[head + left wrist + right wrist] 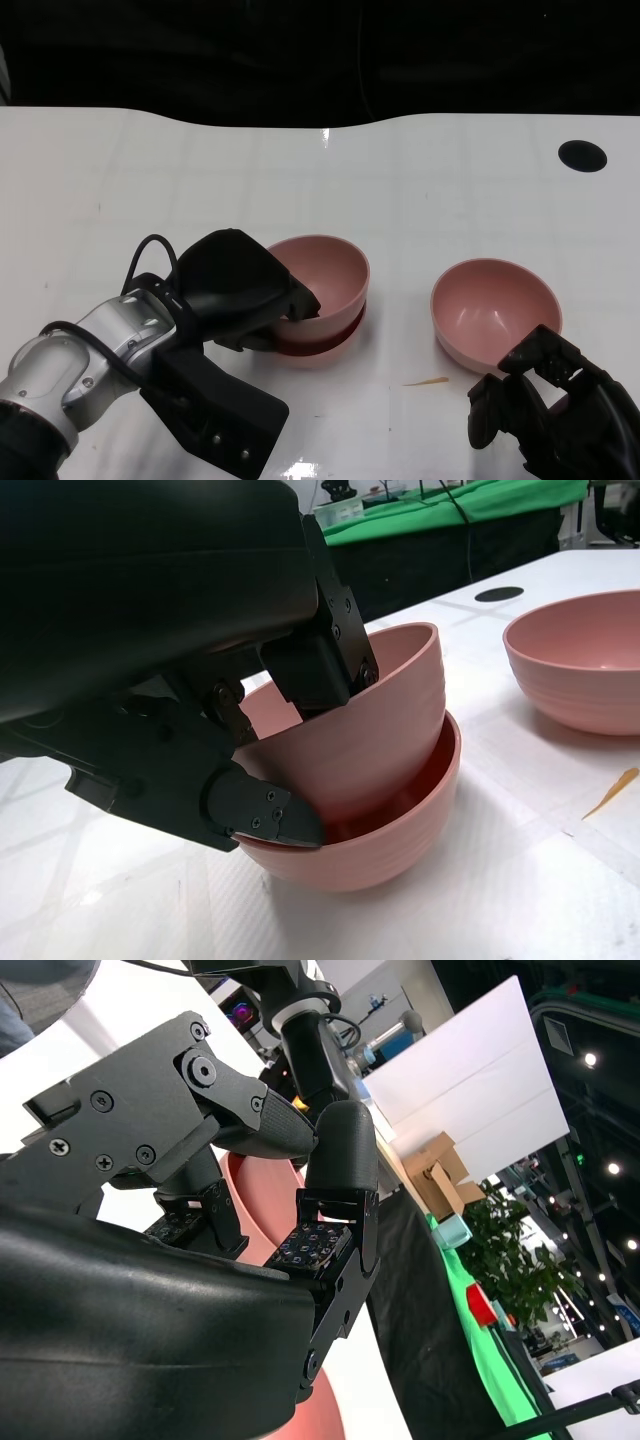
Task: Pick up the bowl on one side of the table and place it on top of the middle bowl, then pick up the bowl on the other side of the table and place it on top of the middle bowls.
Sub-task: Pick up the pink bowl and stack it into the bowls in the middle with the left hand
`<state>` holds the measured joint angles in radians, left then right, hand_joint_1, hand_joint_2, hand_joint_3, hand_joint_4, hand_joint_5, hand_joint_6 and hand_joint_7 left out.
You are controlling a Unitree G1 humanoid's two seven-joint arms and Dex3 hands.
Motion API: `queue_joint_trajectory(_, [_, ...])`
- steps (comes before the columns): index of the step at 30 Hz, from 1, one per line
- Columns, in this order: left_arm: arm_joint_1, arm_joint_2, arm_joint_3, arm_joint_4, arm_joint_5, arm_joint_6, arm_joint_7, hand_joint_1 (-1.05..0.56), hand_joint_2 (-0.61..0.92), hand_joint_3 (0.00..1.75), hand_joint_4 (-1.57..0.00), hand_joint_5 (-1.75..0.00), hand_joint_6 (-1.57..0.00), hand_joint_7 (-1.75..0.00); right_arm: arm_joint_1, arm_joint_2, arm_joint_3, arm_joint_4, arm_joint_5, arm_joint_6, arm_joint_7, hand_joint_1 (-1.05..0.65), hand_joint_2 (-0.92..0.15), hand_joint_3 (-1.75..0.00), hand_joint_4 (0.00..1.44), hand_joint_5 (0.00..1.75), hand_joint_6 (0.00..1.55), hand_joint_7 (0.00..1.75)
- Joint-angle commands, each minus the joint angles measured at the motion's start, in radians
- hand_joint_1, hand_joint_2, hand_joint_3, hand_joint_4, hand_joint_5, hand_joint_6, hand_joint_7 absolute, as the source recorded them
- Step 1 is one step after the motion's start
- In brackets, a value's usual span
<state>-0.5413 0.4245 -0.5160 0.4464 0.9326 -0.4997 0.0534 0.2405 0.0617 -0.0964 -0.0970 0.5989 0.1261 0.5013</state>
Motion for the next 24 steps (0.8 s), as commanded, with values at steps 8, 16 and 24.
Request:
queue_joint_trajectory(8, [-0.004,0.041,-0.015,0.005,-0.013,0.012,-0.065,-0.74,0.92,0.43,-0.56,0.0,-0.68,0.0,0.003,-0.015,-0.017,-0.004,0.008,0.002,0.002,-0.08,-0.59,-1.01,0.85,1.66,0.88,1.24])
queue_joint_trajectory(16, [0.004,0.045,-0.013,-0.013,-0.02,0.03,-0.094,-0.86,0.92,0.57,-0.36,0.0,-0.57,0.0,0.002,-0.016,-0.02,-0.003,0.007,0.006,0.002,-0.09,-0.6,-1.01,0.83,1.68,0.87,1.27])
queue_joint_trajectory(24, [0.008,0.044,-0.014,-0.012,-0.02,0.029,-0.088,-0.87,0.92,0.61,-0.33,0.0,-0.56,0.0,0.001,-0.015,-0.022,-0.001,0.006,0.004,0.002,-0.09,-0.6,-1.01,0.84,1.67,0.88,1.25])
